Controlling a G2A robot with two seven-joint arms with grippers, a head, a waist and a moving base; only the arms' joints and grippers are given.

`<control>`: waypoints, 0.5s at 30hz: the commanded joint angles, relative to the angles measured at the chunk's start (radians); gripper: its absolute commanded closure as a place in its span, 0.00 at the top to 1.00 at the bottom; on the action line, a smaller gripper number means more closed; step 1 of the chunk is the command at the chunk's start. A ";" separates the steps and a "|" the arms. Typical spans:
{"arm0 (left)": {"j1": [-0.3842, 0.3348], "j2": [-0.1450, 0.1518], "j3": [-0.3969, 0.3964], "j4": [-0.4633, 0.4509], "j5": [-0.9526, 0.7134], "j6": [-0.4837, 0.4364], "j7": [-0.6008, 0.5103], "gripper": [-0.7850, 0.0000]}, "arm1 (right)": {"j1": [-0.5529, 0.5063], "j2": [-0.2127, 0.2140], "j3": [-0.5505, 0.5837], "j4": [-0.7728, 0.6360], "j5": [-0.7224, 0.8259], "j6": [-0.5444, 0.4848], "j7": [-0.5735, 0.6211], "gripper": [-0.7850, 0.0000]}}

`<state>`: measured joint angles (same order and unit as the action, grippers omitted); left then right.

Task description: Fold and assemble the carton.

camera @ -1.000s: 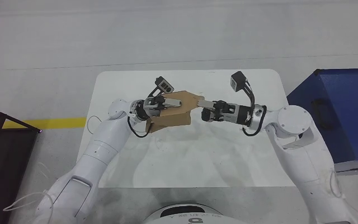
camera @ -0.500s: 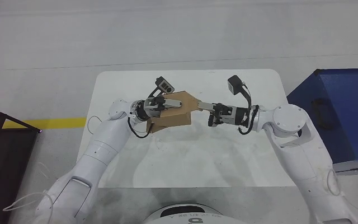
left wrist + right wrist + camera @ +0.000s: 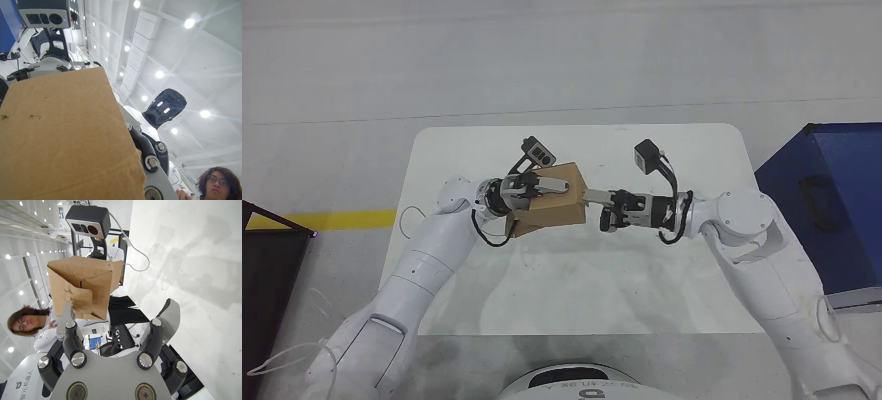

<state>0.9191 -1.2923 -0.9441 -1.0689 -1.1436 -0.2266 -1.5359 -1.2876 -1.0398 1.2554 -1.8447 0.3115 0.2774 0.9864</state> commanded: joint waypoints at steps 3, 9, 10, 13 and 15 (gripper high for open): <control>0.009 -0.002 -0.002 -0.004 -0.039 0.000 0.000 0.00 | -0.005 -0.003 -0.010 0.012 0.050 -0.009 -0.016 0.89; 0.011 -0.011 0.015 0.002 -0.084 0.004 0.000 0.00 | -0.016 -0.003 -0.016 0.013 0.060 -0.021 -0.034 0.90; 0.008 -0.014 0.022 -0.002 -0.088 0.005 0.000 0.00 | -0.017 -0.003 -0.018 0.011 0.060 -0.022 -0.036 0.89; -0.001 -0.020 0.038 -0.005 -0.093 0.004 0.000 0.00 | -0.015 -0.003 -0.025 0.007 0.057 -0.022 -0.044 0.89; -0.006 -0.024 0.047 -0.006 -0.099 0.002 0.000 0.00 | -0.013 -0.004 -0.033 0.005 0.056 -0.023 -0.046 0.88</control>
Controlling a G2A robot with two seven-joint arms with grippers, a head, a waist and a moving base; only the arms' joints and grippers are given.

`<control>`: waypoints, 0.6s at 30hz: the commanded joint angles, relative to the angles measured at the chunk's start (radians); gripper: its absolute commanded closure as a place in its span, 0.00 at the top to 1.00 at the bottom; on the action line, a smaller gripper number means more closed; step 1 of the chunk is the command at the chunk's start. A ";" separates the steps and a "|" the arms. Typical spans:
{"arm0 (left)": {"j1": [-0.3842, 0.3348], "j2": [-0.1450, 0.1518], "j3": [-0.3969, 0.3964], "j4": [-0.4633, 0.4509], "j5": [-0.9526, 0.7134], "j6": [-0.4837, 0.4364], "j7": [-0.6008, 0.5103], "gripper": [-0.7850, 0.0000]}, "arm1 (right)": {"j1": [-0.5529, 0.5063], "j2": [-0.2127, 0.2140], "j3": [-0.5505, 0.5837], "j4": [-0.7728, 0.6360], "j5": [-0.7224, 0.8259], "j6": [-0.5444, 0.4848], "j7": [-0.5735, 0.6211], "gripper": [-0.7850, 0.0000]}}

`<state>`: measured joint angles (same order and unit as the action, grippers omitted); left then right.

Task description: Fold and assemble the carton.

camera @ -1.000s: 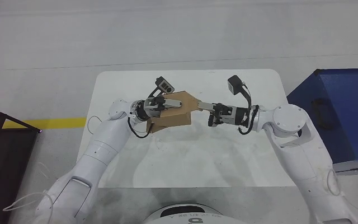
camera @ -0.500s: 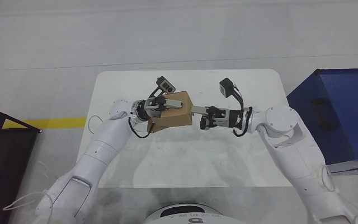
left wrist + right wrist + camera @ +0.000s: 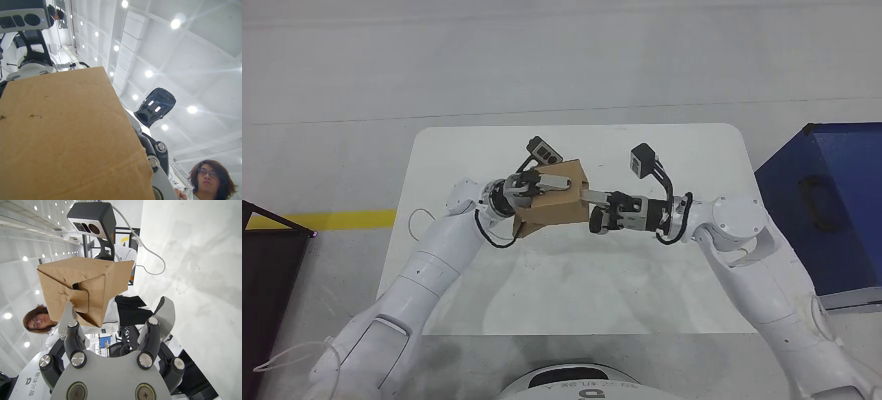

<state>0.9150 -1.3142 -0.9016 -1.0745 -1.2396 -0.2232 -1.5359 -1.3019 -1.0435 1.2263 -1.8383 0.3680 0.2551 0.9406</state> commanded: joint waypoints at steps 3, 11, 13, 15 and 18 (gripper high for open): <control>-0.007 -0.005 0.012 0.004 -0.007 -0.004 0.000 0.00 | 0.005 -0.001 -0.017 0.000 -0.004 0.000 0.002 0.88; -0.006 -0.007 0.017 0.010 -0.018 -0.013 0.000 0.00 | 0.005 0.003 0.009 -0.012 0.013 -0.014 -0.010 0.94; -0.002 -0.006 0.013 0.015 -0.026 -0.015 0.000 0.00 | -0.009 0.007 0.044 -0.021 0.019 -0.025 -0.020 1.00; 0.000 -0.006 0.010 0.022 -0.026 -0.016 0.000 0.00 | -0.034 0.013 0.090 -0.034 0.031 -0.036 -0.027 1.00; 0.000 -0.006 0.010 0.022 -0.026 -0.016 0.000 0.00 | -0.070 0.019 0.143 -0.047 0.065 -0.045 -0.031 1.00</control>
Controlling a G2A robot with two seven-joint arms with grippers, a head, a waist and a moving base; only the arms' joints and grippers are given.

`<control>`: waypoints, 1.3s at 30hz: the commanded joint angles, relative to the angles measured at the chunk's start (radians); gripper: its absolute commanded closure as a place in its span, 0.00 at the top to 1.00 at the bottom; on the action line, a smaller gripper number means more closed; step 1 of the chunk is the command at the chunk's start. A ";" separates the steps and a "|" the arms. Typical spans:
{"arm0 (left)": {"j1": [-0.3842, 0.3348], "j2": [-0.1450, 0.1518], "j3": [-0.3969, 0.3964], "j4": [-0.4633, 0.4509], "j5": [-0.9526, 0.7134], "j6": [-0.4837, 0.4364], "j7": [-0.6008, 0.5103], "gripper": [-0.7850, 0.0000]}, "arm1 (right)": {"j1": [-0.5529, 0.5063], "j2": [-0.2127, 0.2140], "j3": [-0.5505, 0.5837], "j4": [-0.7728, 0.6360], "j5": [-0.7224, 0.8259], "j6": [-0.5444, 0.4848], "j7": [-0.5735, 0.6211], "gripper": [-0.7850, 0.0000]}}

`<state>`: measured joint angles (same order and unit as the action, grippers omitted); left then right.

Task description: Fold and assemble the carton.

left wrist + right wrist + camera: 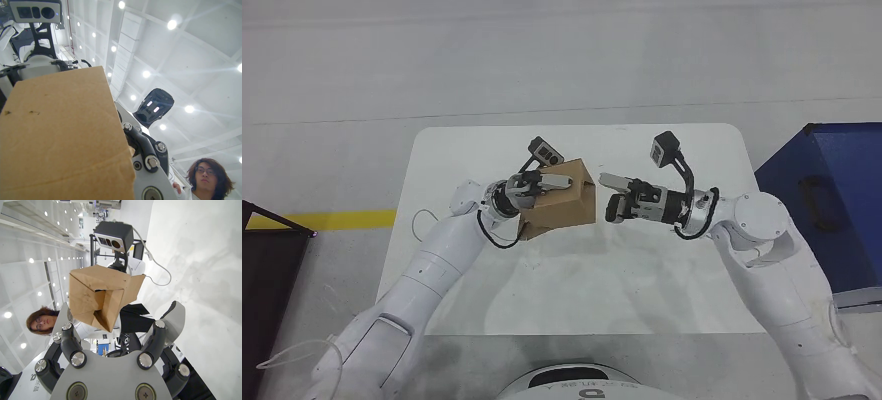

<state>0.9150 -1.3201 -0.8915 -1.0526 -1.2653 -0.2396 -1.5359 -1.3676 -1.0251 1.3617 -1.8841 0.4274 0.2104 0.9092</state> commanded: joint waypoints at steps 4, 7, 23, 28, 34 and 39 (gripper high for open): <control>0.000 0.000 0.000 0.000 0.000 0.000 0.000 0.00 | -0.004 0.000 0.008 -0.002 0.005 -0.001 0.000 1.00; 0.000 0.000 0.000 0.000 0.000 0.000 0.000 0.00 | -0.004 0.000 0.008 -0.002 0.005 -0.001 0.000 1.00; 0.093 -0.098 -0.038 -0.226 -0.562 0.160 0.000 0.00 | -0.293 0.015 0.394 0.005 0.189 -0.376 -0.007 1.00; 0.104 -0.149 -0.087 -0.267 -0.619 0.275 0.000 0.00 | -0.316 0.016 0.425 -0.005 0.181 -0.398 0.004 1.00; 0.117 -0.200 -0.146 -0.254 -0.567 0.334 0.000 0.00 | -0.309 0.016 0.430 0.007 0.178 -0.398 0.002 1.00; 0.121 -0.226 -0.192 -0.218 -0.484 0.352 0.000 0.00 | -0.287 0.018 0.393 -0.026 0.079 -0.373 0.003 1.00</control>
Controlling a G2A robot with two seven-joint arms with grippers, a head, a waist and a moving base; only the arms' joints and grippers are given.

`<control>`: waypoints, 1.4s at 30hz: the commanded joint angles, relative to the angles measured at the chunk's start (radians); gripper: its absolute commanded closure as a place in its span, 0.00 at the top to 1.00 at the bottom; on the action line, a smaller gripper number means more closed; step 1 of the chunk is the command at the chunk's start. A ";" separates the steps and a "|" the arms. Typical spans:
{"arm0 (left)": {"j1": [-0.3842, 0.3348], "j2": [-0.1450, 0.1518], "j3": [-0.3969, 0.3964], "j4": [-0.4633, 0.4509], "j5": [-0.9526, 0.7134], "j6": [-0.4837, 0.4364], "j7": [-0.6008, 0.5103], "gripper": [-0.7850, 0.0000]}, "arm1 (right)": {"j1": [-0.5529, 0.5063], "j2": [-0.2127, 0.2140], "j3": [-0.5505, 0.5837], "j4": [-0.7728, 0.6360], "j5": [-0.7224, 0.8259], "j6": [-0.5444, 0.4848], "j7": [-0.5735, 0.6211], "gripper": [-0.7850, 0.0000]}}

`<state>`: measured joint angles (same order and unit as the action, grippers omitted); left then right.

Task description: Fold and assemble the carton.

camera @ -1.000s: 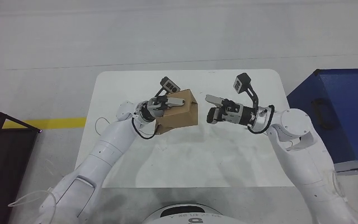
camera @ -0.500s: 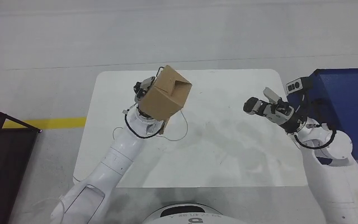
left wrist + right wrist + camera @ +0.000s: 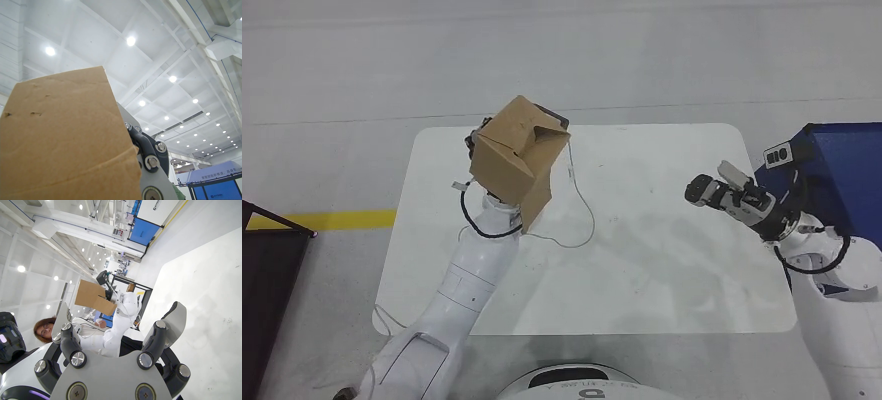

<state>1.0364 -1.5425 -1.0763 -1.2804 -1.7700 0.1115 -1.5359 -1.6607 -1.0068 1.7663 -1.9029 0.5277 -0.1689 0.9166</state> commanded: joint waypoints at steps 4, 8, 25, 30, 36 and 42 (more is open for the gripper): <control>-0.006 -0.015 -0.024 0.039 0.089 0.017 0.000 0.00 | 0.054 -0.002 -0.076 -0.014 -0.062 0.034 -0.025 1.00; 0.001 -0.023 -0.036 0.035 0.118 0.038 0.000 0.00 | 0.104 -0.004 -0.137 -0.020 -0.124 0.057 -0.053 1.00; -0.023 -0.022 0.000 0.086 0.338 0.016 0.000 0.00 | 0.186 0.000 -0.264 -0.107 -0.411 0.189 -0.079 1.00; -0.039 -0.012 0.025 0.110 0.348 -0.022 0.000 0.00 | 0.211 -0.002 -0.295 -0.121 -0.360 0.185 -0.053 1.00; -0.049 0.004 0.046 0.125 0.353 -0.050 0.000 0.00 | 0.210 -0.005 -0.288 -0.099 -0.277 0.164 -0.061 1.00; -0.135 0.080 0.106 0.181 0.753 -0.070 0.000 0.00 | 0.159 0.005 -0.190 -0.062 -0.273 0.187 -0.070 1.00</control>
<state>0.9215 -1.4844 -0.9849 -1.1107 -1.1382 0.0414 -1.5359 -1.4854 -1.0038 1.5464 -1.9678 0.2506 0.0148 0.8525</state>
